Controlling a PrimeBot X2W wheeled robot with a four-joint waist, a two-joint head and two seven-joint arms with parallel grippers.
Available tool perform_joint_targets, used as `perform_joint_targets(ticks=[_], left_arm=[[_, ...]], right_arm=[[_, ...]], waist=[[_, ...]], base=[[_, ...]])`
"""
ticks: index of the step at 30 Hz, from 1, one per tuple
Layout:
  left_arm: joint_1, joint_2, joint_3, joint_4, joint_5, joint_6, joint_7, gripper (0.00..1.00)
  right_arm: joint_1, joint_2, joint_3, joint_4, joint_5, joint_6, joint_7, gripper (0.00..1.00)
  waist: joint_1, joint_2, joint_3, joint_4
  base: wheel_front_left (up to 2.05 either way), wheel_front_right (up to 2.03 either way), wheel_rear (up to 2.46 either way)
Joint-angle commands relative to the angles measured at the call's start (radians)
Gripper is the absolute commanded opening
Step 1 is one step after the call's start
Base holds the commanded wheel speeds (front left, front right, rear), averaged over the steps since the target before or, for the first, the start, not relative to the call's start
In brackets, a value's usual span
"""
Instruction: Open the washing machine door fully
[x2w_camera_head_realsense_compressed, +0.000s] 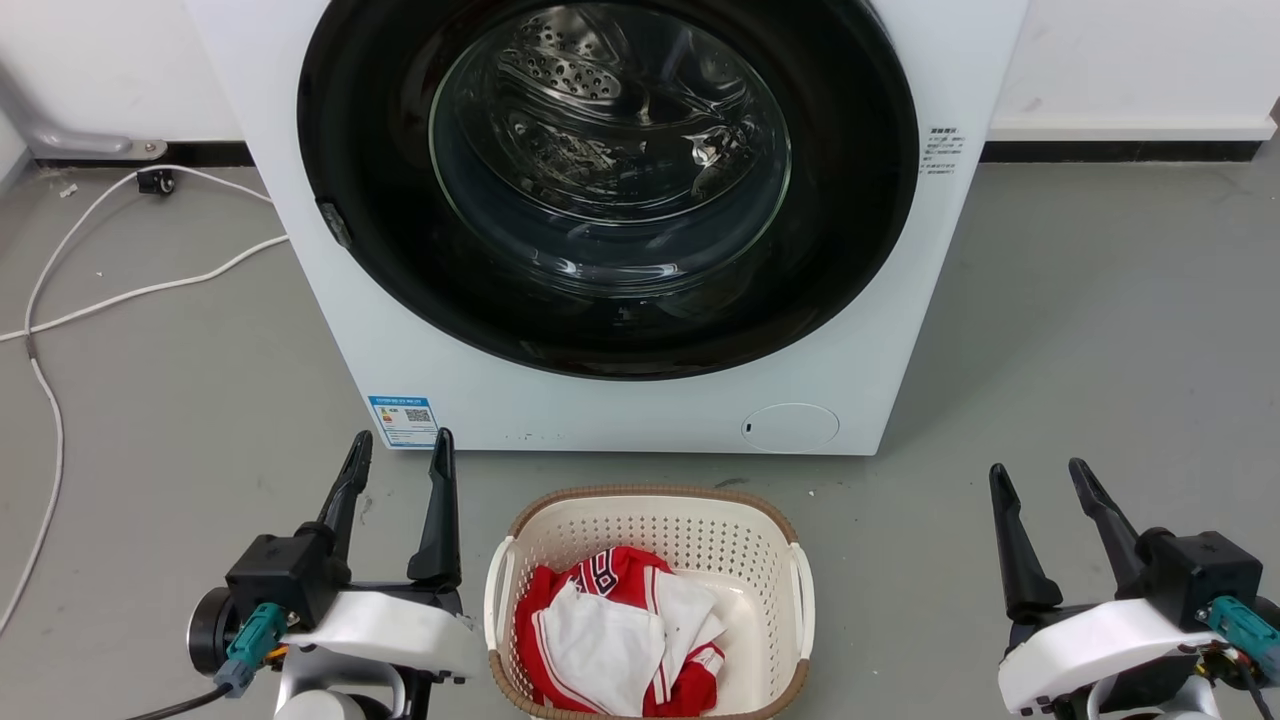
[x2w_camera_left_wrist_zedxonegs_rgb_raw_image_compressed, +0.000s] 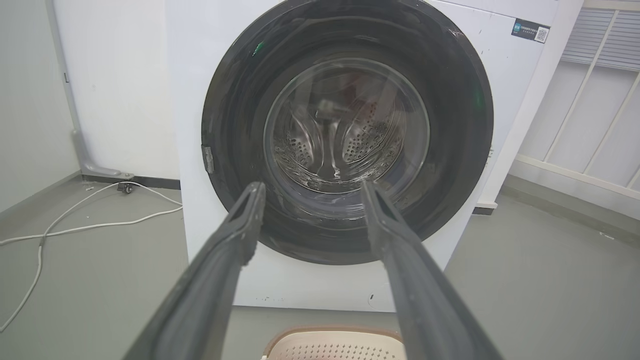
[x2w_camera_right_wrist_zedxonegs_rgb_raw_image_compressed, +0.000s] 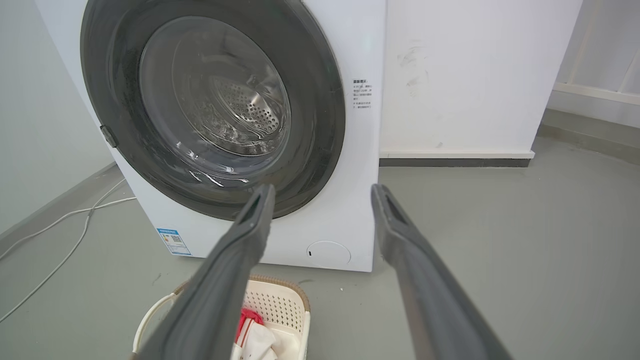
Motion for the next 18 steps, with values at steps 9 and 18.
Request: perform_joint_targets(ticks=[9, 18], left_arm=[[0.016, -0.011, 0.014, -0.042, 0.069, 0.015, -0.024, 1.0], [0.035, -0.017, 0.029, -0.06, 0.149, 0.024, -0.041, 1.0]], right_arm=[[-0.003, 0.004, 0.0, -0.017, -0.069, 0.0, -0.016, 1.0], [-0.002, 0.005, -0.002, -0.021, -0.115, 0.0, -0.025, 1.0]], waist=[[0.0, -0.0001, 0.002, 0.003], [0.0, -0.0001, 0.002, 0.006]], base=[[0.0, 0.0, 0.0], [0.0, 0.0, 0.0]])
